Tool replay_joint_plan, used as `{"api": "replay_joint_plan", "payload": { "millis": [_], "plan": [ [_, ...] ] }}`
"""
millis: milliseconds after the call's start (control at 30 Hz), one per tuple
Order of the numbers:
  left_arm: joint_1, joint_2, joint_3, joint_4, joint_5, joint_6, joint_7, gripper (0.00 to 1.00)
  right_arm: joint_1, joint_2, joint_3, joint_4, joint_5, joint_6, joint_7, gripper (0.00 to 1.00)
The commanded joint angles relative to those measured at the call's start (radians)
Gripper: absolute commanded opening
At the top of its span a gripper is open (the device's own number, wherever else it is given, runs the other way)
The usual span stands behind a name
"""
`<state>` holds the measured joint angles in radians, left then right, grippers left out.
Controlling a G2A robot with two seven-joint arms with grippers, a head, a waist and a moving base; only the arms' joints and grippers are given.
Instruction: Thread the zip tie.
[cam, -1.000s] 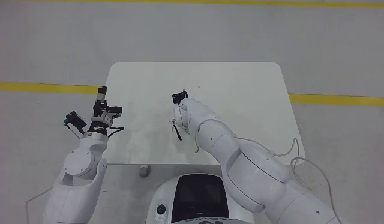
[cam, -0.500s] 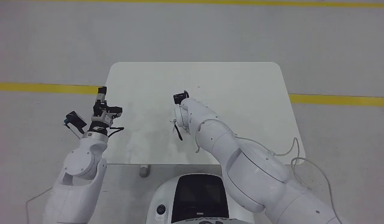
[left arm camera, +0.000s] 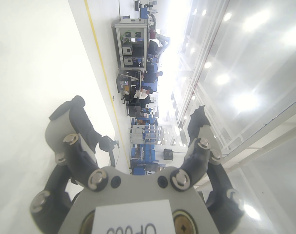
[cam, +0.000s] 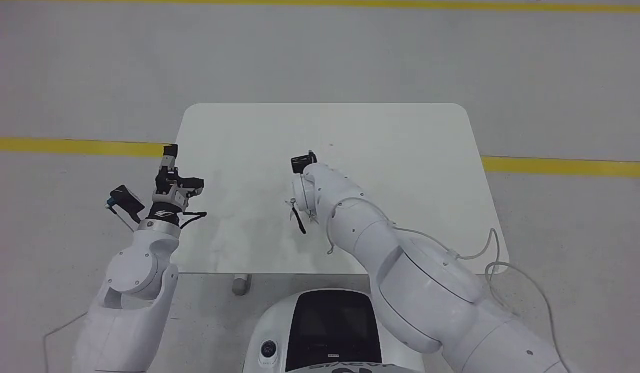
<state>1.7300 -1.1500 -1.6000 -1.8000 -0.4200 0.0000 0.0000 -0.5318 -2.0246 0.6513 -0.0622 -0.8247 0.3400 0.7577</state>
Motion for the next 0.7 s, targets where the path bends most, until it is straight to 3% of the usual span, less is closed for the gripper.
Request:
{"api": "replay_joint_plan", "payload": {
  "millis": [0,667],
  "plan": [
    [0.0,0.0,0.0,0.0,0.0,0.0,0.0,1.0,0.001,0.0,0.001,0.001,0.0,0.0,0.001,0.14],
    [0.0,0.0,0.0,0.0,0.0,0.0,0.0,1.0,0.005,0.0,0.003,0.016,0.008,0.0,-0.013,0.14]
  ]
}}
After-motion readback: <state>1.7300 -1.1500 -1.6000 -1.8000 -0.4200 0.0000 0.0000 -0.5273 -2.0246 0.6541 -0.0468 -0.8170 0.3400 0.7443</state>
